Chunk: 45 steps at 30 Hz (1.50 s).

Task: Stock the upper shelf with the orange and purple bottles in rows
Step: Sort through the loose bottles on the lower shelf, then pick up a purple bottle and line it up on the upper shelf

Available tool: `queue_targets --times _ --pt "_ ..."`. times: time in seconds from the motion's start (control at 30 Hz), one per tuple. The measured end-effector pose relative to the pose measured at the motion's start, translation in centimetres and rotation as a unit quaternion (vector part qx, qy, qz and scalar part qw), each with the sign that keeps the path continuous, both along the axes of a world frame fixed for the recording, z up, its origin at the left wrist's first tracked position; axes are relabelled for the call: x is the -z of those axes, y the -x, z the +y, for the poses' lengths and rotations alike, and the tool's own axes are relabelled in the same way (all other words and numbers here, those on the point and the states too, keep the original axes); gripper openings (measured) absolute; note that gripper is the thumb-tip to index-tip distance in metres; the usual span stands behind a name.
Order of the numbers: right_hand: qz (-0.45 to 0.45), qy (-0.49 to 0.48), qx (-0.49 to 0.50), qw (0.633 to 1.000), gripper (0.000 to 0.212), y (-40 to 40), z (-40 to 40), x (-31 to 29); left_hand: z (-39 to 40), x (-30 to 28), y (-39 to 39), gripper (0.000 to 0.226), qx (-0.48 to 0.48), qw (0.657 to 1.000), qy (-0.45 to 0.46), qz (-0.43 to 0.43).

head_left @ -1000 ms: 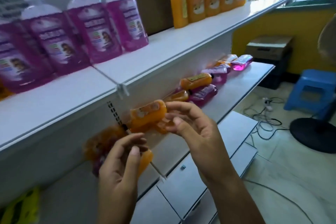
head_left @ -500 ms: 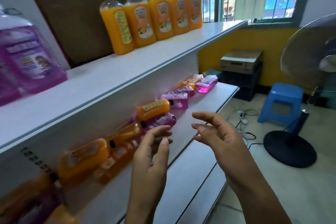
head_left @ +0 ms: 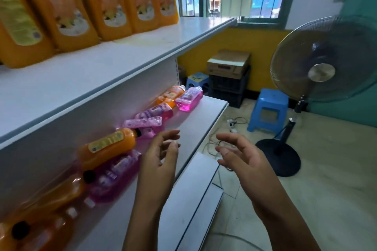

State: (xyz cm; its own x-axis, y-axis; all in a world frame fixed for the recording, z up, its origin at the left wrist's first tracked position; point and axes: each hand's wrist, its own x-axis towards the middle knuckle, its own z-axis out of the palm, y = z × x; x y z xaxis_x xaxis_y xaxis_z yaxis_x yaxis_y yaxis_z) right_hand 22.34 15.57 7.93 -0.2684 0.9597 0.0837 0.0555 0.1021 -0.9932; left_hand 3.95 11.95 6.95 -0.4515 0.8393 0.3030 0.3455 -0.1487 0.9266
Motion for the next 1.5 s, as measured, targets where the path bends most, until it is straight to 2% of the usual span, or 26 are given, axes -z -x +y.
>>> queue_targets --times 0.1,0.2,0.3,0.57,0.77,0.9,0.93,1.03,1.1,1.23,1.33,1.5 --pt "-0.012 -0.011 0.008 1.0 0.024 0.7 3.6 -0.5 4.6 0.5 1.5 0.019 -0.001 1.0 0.018 -0.004" --pt "-0.025 -0.012 0.001 1.0 0.029 2.4 7.5 -1.5 8.5 0.3 3.5 0.029 -0.013 0.999 0.016 0.026" --pt "-0.026 -0.017 -0.007 0.999 0.03 4.5 11.3 -1.9 11.5 0.3 5.7 0.025 -0.011 0.999 0.0 0.054" --pt "-0.057 0.003 0.001 0.998 0.028 5.7 17.0 2.1 17.2 2.5 8.4 0.023 0.006 0.995 0.019 0.095" --pt "-0.022 0.031 0.013 0.999 0.03 5.8 21.1 5.2 20.7 4.8 8.3 0.02 0.016 0.989 0.095 0.115" --pt "-0.018 0.051 -0.019 0.998 0.023 6.6 24.7 6.6 23.0 5.1 7.8 0.029 0.015 0.98 0.152 0.128" --pt "-0.04 0.049 -0.023 0.998 0.026 6.9 26.0 6.9 23.8 5.2 7.7 0.032 0.016 0.977 0.167 0.13" --pt "-0.217 -0.014 -0.023 0.976 0.052 7.9 29.9 7.9 26.2 5.5 7.1 0.044 0.022 0.971 0.217 0.098" --pt "-0.277 -0.034 -0.037 0.959 0.063 8.7 32.3 8.0 28.4 6.0 6.7 0.058 -0.003 0.964 0.243 0.11" --pt "-0.328 -0.045 -0.065 0.941 0.074 10.7 38.1 8.3 33.0 7.7 5.6 0.083 -0.056 0.944 0.287 0.149" --pt "-0.321 -0.024 -0.108 0.941 0.075 12.6 42.0 8.9 35.4 9.2 4.9 0.097 -0.084 0.938 0.3 0.154" --pt "-0.324 -0.043 -0.145 0.934 0.069 13.8 44.5 10.5 36.9 10.7 3.8 0.088 -0.175 0.939 0.251 0.158"
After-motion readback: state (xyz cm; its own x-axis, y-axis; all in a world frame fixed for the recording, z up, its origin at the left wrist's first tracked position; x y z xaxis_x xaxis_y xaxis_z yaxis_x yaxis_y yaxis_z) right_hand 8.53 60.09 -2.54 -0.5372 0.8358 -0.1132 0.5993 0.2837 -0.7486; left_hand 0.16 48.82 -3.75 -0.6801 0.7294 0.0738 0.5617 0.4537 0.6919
